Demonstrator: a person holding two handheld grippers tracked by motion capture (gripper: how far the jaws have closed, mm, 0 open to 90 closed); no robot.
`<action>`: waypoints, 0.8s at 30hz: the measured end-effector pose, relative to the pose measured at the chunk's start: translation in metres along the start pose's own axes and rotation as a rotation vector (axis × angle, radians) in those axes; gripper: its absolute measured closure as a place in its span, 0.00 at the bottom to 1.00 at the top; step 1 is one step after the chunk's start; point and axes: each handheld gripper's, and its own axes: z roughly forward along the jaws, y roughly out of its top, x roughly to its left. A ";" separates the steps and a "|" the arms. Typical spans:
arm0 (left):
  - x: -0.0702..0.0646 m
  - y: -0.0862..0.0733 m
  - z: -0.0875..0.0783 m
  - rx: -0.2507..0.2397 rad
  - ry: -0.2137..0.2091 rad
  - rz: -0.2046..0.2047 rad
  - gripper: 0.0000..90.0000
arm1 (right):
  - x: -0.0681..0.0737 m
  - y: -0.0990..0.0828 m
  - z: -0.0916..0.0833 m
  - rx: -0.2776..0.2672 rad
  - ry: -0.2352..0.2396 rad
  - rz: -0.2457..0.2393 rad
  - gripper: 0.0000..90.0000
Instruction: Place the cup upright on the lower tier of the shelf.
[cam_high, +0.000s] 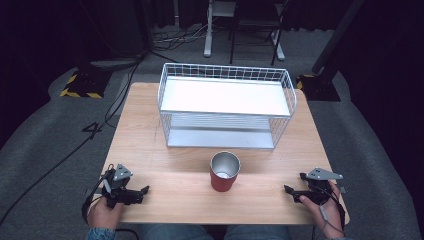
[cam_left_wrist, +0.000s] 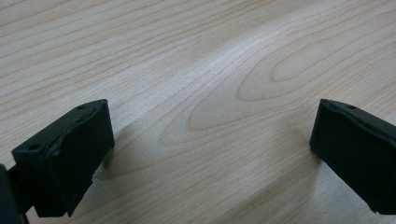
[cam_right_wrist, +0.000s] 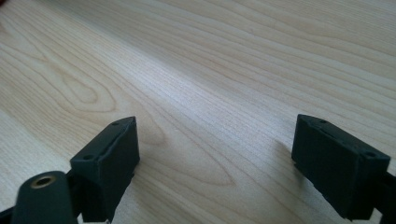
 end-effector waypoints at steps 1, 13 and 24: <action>0.000 0.000 0.000 0.000 0.000 0.000 0.00 | 0.001 0.000 0.000 0.003 -0.006 -0.008 0.16; 0.000 0.000 0.001 -0.004 0.000 -0.006 0.00 | 0.001 0.000 0.000 0.003 -0.004 -0.006 0.16; 0.002 0.003 0.003 -0.008 0.002 -0.007 0.00 | 0.004 0.005 -0.010 -0.040 0.032 0.009 0.18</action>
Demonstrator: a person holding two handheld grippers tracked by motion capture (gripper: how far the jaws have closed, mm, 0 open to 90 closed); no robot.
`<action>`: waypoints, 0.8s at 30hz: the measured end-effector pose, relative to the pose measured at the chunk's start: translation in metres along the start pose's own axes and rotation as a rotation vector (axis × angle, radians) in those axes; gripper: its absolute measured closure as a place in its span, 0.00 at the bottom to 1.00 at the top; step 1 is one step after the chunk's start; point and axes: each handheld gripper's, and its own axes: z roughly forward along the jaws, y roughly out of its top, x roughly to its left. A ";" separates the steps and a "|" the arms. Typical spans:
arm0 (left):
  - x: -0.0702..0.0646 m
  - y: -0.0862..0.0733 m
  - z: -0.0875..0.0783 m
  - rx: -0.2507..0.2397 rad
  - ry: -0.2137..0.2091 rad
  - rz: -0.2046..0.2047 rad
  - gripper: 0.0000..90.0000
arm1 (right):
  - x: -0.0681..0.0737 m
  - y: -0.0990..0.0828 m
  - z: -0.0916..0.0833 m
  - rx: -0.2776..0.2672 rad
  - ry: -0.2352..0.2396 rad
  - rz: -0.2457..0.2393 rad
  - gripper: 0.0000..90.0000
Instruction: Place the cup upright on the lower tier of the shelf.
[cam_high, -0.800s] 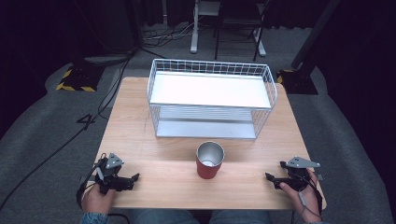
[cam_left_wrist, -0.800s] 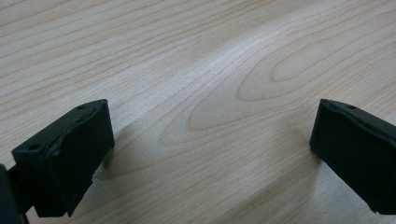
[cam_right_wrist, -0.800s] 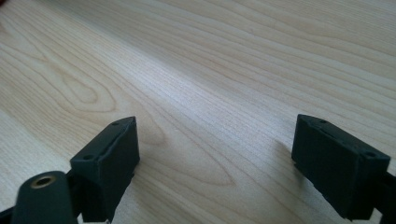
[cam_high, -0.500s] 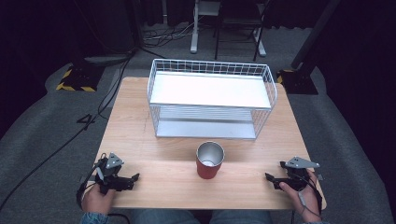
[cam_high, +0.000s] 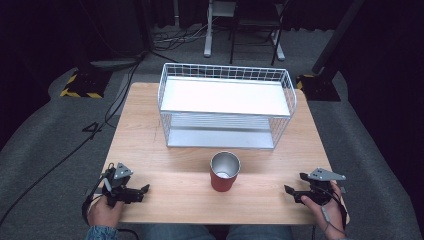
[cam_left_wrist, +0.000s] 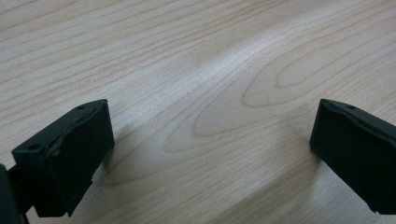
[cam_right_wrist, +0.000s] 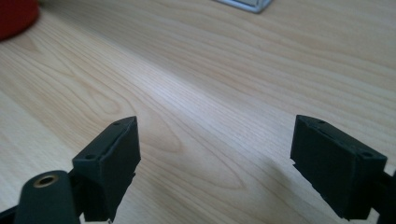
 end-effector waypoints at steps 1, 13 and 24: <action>0.001 0.001 0.001 0.000 0.002 -0.001 0.00 | 0.001 0.002 -0.002 -0.011 0.010 0.002 0.18; 0.002 0.002 0.002 0.003 0.011 -0.011 0.00 | 0.032 0.023 -0.007 -0.096 0.117 -0.048 0.18; 0.002 0.002 0.001 0.005 0.008 -0.009 0.00 | 0.059 0.038 -0.003 -0.128 0.203 -0.103 0.18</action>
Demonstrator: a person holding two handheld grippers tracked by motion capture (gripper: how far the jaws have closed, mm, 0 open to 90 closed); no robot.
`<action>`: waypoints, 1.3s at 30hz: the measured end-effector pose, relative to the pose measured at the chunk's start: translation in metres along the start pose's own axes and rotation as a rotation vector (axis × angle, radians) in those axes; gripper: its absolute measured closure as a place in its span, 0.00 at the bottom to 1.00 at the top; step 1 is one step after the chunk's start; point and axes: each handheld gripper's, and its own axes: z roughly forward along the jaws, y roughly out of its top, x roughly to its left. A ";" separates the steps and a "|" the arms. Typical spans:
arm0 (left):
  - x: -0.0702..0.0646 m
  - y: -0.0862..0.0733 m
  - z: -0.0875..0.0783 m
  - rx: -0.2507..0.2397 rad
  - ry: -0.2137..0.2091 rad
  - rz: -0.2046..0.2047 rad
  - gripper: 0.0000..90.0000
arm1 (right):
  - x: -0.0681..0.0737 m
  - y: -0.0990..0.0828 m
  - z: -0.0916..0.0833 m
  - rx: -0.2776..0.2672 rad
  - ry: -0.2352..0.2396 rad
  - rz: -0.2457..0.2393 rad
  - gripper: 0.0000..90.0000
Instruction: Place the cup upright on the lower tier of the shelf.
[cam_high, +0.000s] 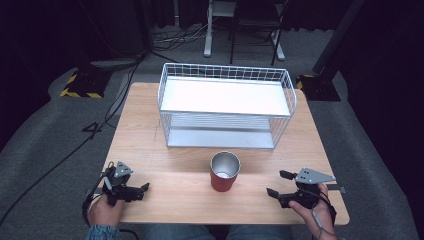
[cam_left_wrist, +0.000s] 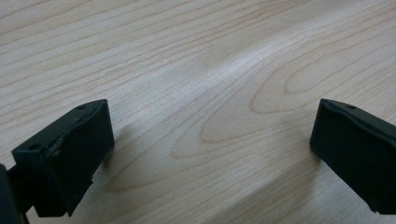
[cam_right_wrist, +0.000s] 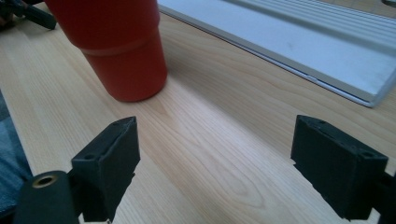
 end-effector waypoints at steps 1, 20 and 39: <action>0.000 0.000 0.000 0.000 0.000 0.000 0.00 | 0.002 0.001 0.002 -0.002 0.007 0.000 0.18; 0.000 0.000 0.000 0.000 0.000 -0.001 0.00 | 0.044 0.014 0.051 0.013 0.128 -0.027 0.18; -0.002 -0.003 -0.002 -0.005 0.005 -0.007 0.00 | 0.065 0.026 0.098 0.071 0.183 -0.068 0.17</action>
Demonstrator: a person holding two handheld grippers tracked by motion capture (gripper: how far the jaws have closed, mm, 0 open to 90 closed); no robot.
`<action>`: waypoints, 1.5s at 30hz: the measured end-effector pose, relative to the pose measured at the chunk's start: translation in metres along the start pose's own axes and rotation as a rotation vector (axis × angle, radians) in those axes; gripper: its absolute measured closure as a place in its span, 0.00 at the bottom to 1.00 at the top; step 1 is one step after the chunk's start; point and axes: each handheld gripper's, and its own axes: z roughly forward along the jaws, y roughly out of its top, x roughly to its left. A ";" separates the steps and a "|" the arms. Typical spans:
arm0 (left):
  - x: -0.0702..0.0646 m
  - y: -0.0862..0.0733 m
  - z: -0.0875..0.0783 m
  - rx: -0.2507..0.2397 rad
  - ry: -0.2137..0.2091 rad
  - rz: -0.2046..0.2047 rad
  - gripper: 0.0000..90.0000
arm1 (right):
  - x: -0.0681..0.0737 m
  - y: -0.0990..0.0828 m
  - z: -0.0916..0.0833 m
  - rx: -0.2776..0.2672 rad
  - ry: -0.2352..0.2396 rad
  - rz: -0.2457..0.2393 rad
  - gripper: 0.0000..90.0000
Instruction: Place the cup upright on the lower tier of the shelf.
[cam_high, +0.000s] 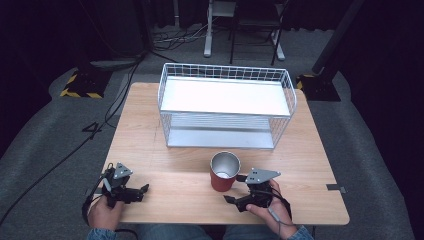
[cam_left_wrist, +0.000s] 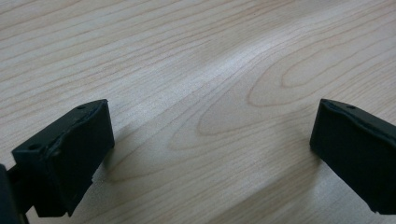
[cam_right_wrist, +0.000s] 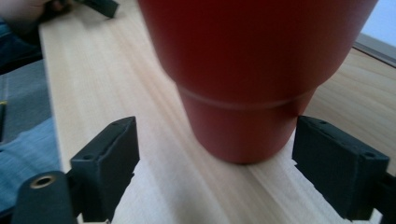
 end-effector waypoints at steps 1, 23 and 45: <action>0.000 0.000 0.000 0.001 -0.001 -0.001 0.00 | 0.000 0.001 0.002 -0.001 -0.012 0.008 0.17; 0.000 0.000 0.000 0.001 -0.001 -0.002 0.00 | -0.007 0.004 0.032 -0.049 -0.053 0.073 0.16; 0.000 0.000 0.000 0.001 -0.001 -0.001 0.00 | -0.013 0.012 0.039 -0.102 -0.010 -0.011 0.15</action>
